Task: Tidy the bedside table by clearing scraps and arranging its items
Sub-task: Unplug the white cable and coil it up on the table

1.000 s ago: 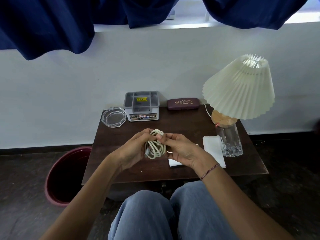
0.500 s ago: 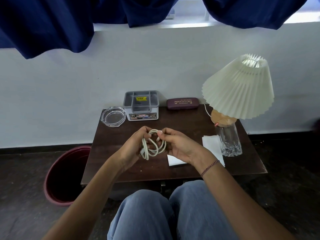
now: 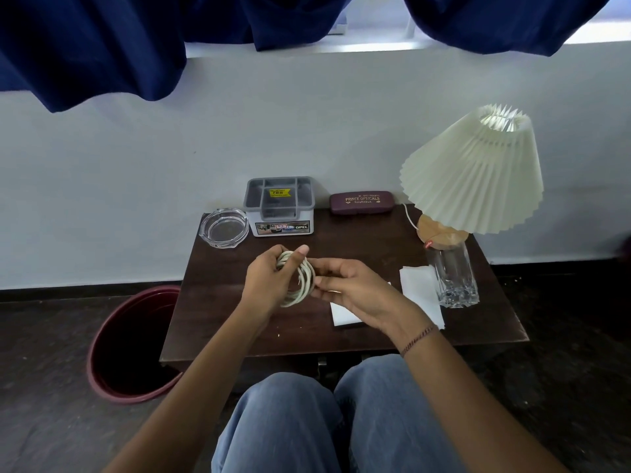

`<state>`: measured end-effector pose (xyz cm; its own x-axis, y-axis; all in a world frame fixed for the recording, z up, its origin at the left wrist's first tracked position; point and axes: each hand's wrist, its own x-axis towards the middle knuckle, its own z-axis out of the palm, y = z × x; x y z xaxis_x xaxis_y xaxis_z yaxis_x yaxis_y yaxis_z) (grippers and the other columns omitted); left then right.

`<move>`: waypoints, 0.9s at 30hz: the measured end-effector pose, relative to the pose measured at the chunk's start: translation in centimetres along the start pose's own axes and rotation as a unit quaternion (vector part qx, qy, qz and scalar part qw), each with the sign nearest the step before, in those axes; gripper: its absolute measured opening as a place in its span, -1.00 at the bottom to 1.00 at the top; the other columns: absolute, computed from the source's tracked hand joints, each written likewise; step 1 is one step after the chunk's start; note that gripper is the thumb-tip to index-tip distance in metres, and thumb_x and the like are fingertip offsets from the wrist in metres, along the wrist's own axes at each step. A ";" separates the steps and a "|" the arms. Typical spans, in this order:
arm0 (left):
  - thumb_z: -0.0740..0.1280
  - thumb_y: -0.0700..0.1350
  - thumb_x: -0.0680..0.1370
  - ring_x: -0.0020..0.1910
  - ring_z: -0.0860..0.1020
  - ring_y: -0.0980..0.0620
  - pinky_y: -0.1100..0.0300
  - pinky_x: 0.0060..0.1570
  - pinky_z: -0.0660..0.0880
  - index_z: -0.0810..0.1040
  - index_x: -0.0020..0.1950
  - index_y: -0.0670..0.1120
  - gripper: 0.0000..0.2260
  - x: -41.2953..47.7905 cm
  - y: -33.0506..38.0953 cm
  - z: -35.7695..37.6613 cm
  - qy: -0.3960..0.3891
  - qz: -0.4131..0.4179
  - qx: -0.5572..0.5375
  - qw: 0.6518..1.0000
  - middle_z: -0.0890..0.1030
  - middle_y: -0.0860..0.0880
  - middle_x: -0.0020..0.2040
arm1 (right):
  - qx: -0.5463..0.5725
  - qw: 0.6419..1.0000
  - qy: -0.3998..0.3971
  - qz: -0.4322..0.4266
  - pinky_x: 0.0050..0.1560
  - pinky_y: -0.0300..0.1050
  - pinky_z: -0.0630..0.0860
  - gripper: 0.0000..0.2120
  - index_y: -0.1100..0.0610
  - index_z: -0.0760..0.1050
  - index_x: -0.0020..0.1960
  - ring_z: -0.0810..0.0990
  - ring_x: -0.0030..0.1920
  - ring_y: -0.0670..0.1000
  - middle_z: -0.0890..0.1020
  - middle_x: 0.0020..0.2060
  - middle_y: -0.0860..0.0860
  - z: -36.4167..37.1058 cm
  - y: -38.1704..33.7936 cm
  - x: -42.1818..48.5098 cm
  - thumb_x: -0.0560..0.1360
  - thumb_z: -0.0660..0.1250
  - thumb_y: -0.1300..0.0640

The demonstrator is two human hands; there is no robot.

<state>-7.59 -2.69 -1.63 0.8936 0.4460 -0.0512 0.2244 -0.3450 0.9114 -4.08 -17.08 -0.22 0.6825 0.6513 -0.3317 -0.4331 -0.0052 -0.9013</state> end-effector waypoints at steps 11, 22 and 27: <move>0.28 0.18 0.49 -0.53 0.44 0.17 0.39 -0.48 0.34 0.43 -0.47 -0.08 -0.57 0.1 0.1 1.1 0.020 -0.008 0.064 0.998 0.47 0.04 -0.57 | -0.459 0.848 0.204 -0.169 -0.14 -0.20 0.56 -0.78 0.11 0.59 0.08 0.65 -0.11 0.00 0.70 -0.11 0.05 1.7 0.9 0.2 0.43 0.38 0.17; 0.37 -0.07 0.49 -0.28 0.51 0.21 0.47 -0.28 0.42 0.39 -0.04 -0.05 -0.82 -1.0 -0.7 0.6 -0.050 0.074 0.005 0.996 0.53 0.10 -0.21 | -0.450 0.859 0.173 -0.172 -0.13 -0.27 0.43 -0.78 0.13 0.58 0.14 0.64 -0.02 0.03 0.70 -0.04 0.08 0.4 0.4 0.6 0.55 0.25 0.16; 0.26 -0.13 0.55 -0.22 0.50 0.14 0.35 -0.19 0.41 0.47 -0.07 -0.07 -0.97 -1.3 0.2 0.0 -0.056 0.192 0.070 0.977 0.56 0.00 -0.21 | -0.274 0.951 0.084 -0.119 0.03 -0.19 0.55 -0.77 0.17 0.56 0.15 0.64 0.04 0.02 0.68 -0.01 0.10 -0.4 0.3 0.5 0.57 0.23 0.13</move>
<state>-8.65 -3.36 -1.37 0.9572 0.1716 0.2329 -0.0922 -0.5822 0.8078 -3.63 -17.03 -0.72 0.8269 0.5536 -0.0990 0.0856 -0.2979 -0.9507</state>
